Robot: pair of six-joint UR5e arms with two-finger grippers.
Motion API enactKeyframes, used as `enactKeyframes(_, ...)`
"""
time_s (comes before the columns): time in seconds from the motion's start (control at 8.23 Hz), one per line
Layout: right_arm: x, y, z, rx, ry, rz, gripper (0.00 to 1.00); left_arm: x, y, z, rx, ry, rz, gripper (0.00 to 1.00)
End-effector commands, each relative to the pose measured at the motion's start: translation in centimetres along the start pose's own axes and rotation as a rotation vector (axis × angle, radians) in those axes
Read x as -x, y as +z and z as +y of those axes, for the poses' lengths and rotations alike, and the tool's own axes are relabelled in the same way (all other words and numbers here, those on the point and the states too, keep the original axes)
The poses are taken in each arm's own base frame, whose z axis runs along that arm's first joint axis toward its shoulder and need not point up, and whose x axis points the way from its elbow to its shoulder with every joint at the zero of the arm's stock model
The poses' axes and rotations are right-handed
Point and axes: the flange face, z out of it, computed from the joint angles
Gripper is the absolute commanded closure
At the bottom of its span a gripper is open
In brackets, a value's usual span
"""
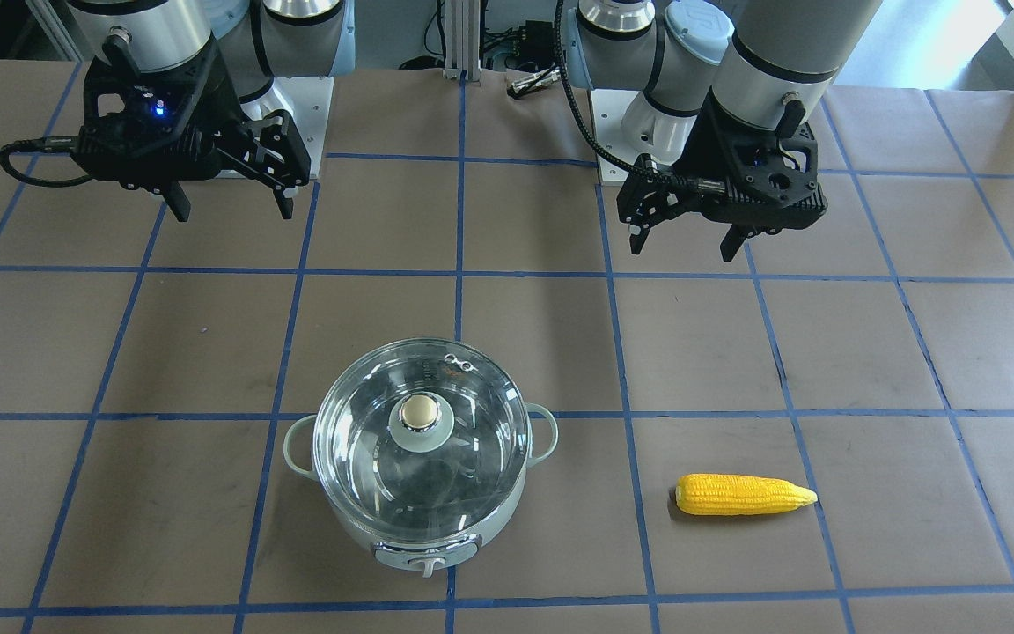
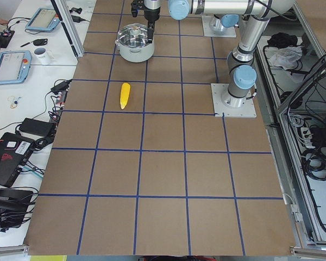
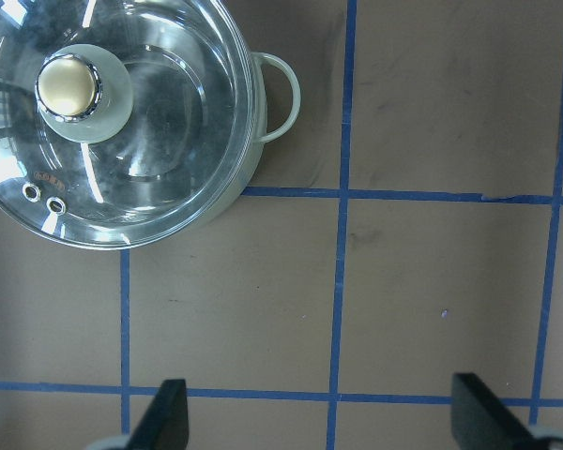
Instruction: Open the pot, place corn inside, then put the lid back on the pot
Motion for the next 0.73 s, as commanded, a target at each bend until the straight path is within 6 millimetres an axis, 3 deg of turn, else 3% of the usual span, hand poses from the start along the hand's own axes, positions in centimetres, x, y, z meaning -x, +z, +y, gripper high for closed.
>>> enactKeyframes(0.0,0.0,0.1,0.0,0.001,0.000,-0.001,0.00,0.1,0.1,0.0,0.001,-0.002,0.001,0.00)
enactKeyframes(0.24,0.0,0.1,0.0,0.001,0.000,-0.001,0.00,0.5,-0.2,-0.2,-0.005,0.014,-0.002,0.00)
enactKeyframes(0.36,0.1,0.1,0.0,0.001,-0.002,-0.001,0.00,1.5,-0.4,-0.7,-0.014,0.099,-0.013,0.00)
enactKeyframes(0.61,0.1,0.3,0.1,0.006,-0.014,-0.001,0.00,8.9,0.4,-2.5,-0.002,0.123,-0.008,0.00)
